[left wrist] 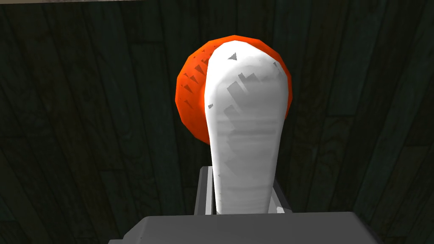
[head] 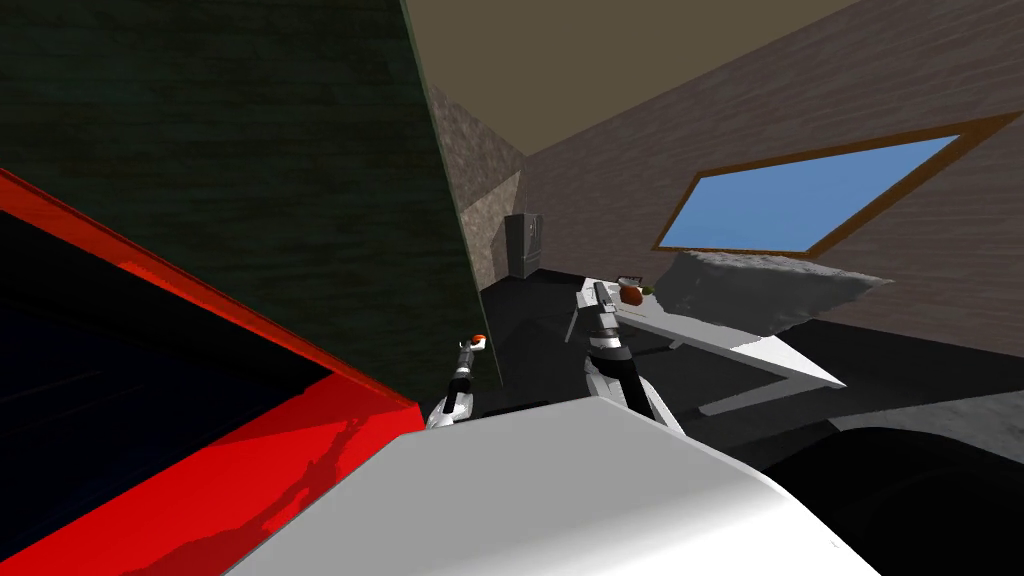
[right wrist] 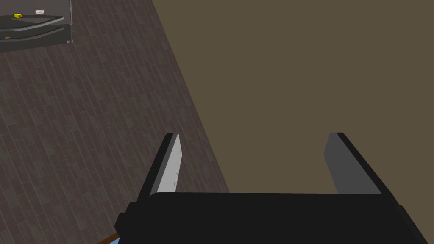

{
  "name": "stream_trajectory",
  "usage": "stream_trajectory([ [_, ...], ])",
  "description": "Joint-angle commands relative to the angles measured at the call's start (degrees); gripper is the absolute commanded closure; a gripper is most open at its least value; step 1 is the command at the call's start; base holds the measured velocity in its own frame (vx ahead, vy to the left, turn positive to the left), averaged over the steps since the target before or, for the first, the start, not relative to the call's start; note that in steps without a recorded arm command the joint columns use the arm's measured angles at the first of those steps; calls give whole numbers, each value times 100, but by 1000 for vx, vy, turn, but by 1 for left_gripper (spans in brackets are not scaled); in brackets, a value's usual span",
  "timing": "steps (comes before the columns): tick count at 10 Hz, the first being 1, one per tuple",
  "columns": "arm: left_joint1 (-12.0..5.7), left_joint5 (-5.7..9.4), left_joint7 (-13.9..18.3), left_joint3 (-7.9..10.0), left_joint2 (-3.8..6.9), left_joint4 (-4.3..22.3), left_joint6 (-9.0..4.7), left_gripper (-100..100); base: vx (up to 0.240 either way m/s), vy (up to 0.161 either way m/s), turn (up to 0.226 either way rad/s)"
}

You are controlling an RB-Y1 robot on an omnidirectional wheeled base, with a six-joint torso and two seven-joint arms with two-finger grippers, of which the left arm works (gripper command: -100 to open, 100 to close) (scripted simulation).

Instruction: Push the door open

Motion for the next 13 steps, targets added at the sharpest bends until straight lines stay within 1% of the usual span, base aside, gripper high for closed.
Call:
stream_trajectory([
  [1,0,0,0,0,0,0,0,100,68,-45,48],
  [2,-4,65,-35,113,60,-1,-7,100,150,-65,56],
  [3,-3,79,-44,138,69,0,-8,100,187,-75,61],
  [6,-1,185,-110,317,105,8,-11,100,179,-101,54],
  [8,0,258,-156,442,104,13,-14,100,211,-107,64],
  [11,2,350,-213,599,69,20,-17,100,189,-87,57],
  [12,24,341,-199,591,114,36,-12,100,81,-31,43],
  [13,21,401,-231,693,163,33,-22,100,128,-30,39],
])
